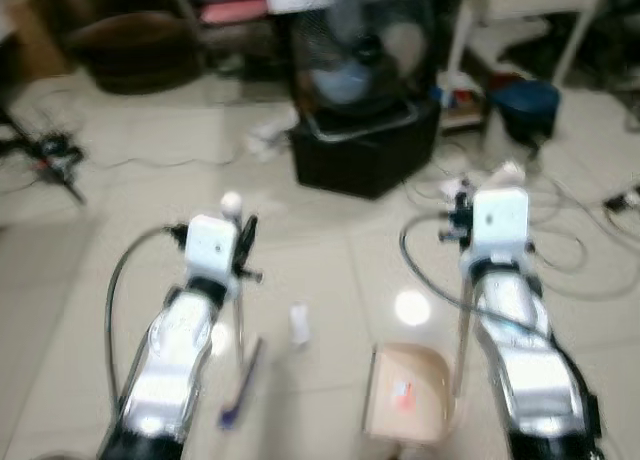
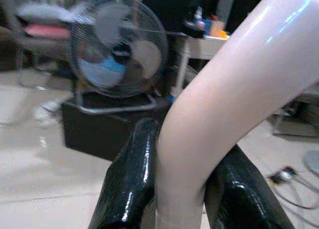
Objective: Sweep floor
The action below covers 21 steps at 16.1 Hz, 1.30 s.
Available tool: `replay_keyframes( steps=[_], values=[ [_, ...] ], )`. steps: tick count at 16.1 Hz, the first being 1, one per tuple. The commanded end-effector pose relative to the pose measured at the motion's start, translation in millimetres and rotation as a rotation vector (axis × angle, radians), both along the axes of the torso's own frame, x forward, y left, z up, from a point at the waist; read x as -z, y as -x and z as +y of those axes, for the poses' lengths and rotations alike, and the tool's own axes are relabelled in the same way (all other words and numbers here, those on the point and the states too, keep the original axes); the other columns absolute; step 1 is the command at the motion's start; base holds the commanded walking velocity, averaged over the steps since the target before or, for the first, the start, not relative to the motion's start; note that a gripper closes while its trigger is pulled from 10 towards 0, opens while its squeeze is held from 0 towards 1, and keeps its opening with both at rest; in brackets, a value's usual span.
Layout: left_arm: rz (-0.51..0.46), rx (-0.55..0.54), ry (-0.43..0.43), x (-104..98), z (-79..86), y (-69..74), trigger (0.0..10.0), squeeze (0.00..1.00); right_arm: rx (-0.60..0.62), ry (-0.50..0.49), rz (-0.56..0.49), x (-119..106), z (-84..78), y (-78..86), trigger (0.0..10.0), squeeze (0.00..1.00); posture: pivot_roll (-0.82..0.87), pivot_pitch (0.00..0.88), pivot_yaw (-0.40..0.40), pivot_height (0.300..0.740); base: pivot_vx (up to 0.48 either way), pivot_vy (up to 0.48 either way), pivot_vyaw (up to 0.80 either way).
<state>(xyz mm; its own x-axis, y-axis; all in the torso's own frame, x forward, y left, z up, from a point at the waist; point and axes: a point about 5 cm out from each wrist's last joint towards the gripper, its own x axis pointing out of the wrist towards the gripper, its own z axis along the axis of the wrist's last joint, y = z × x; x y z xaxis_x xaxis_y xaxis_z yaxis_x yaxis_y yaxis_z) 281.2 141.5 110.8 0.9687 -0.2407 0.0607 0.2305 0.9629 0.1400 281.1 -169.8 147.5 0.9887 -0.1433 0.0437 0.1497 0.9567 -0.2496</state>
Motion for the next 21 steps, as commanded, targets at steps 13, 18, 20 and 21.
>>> replay_keyframes(
  steps=[13, 18, 20, 21],
  values=[
    [-0.045, -0.016, -0.032, -9.1, 7.8, -6.2, 10.0, 0.00, -0.047, 0.021, -0.069, -9.9, 9.0, -3.3, 10.0, 0.00, -0.04, 0.059, 0.098, 0.740, 0.422, 0.000, 0.31],
    [-0.044, -0.007, -0.031, -9.4, 6.7, -7.5, 10.0, 0.00, -0.037, 0.019, -0.070, -8.8, 7.9, -2.9, 10.0, 0.00, -0.04, 0.060, 0.103, 0.740, 0.423, 0.000, 0.00],
    [-0.044, -0.004, -0.033, -9.5, 7.2, -7.8, 10.0, 0.00, -0.038, 0.016, -0.071, -8.0, 8.7, -3.0, 10.0, 0.00, -0.03, 0.062, 0.106, 0.740, 0.424, 0.000, 0.00],
    [-0.045, -0.003, -0.034, -9.6, 7.3, -8.1, 10.0, 0.00, -0.038, 0.014, -0.071, -7.5, 9.0, -3.1, 10.0, 0.00, -0.03, 0.063, 0.109, 0.740, 0.420, 0.000, 0.00]
  ],
)
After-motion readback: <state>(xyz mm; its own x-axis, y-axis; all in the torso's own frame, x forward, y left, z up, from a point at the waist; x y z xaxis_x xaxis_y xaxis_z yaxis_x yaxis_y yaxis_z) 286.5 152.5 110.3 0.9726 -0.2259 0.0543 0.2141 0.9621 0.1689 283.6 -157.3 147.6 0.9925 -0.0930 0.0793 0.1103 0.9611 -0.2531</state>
